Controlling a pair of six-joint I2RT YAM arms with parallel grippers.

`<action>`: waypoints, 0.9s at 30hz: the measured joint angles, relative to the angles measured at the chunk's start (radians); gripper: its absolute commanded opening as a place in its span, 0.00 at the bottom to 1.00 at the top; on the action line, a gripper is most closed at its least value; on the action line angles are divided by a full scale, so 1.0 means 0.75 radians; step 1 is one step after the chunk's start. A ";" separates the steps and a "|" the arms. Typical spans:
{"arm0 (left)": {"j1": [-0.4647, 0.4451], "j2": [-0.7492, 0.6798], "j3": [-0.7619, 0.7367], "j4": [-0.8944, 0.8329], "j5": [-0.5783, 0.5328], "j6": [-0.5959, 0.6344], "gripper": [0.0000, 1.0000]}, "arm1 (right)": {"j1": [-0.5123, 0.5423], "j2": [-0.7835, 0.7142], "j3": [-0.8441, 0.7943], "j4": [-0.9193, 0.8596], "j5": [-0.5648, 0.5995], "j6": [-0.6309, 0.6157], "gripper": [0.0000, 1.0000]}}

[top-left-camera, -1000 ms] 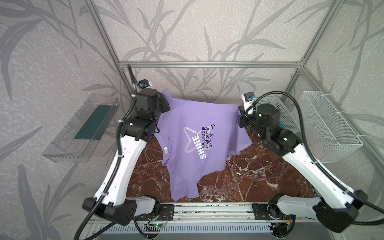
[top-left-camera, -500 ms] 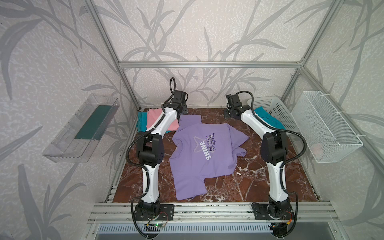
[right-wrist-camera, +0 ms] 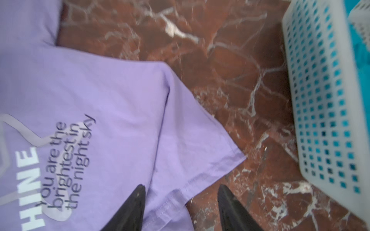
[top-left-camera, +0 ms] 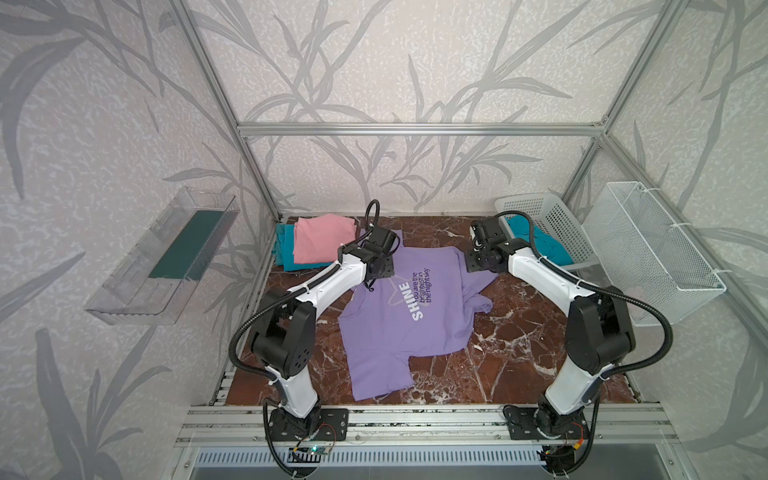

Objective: Fold and stack the t-shirts

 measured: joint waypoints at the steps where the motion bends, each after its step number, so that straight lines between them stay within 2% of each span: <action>1: -0.002 -0.018 -0.055 -0.001 0.002 -0.022 0.42 | -0.004 0.004 -0.028 -0.012 0.001 0.004 0.52; 4: 0.005 -0.060 -0.174 -0.003 -0.003 -0.077 0.41 | -0.022 0.037 -0.056 -0.031 0.001 0.023 0.39; 11: 0.036 -0.076 -0.255 -0.019 -0.007 -0.154 0.40 | -0.050 0.275 0.103 -0.051 -0.006 0.033 0.29; 20: 0.195 -0.073 -0.407 0.068 0.119 -0.225 0.38 | -0.145 0.488 0.319 -0.142 -0.024 0.034 0.26; 27: 0.258 -0.079 -0.462 0.093 0.135 -0.233 0.38 | -0.256 0.723 0.708 -0.293 -0.058 0.023 0.27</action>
